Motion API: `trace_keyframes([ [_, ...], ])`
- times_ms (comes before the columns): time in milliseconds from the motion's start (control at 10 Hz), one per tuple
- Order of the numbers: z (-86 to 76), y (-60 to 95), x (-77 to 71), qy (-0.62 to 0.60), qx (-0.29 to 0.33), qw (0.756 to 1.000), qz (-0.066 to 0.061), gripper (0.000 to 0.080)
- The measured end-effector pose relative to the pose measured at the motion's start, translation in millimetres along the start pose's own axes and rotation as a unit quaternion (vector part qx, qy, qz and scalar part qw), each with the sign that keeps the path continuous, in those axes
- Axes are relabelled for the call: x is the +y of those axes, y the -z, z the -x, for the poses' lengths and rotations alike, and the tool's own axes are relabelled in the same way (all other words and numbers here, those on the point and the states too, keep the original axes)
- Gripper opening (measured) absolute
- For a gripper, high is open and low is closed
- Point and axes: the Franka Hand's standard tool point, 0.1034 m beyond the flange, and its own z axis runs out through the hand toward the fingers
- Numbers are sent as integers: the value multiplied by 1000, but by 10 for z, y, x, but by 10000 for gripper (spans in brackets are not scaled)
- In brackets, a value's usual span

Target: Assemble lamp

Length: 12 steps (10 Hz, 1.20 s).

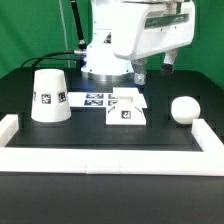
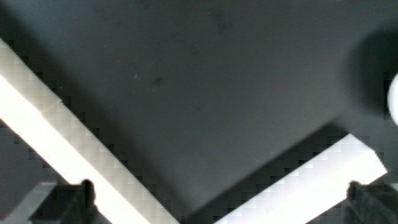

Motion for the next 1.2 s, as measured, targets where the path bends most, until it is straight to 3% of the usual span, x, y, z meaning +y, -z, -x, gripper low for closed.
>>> trace_keyframes([
  [500,19,-4,-5,-13,3,1000,2,700],
  [800,380,-140,-312,-167,2,986,14,700],
  [1000,506,-227,-323,-184,-4,983,9,700],
  [1200,473,-215,-326,-180,-3,984,10,700],
])
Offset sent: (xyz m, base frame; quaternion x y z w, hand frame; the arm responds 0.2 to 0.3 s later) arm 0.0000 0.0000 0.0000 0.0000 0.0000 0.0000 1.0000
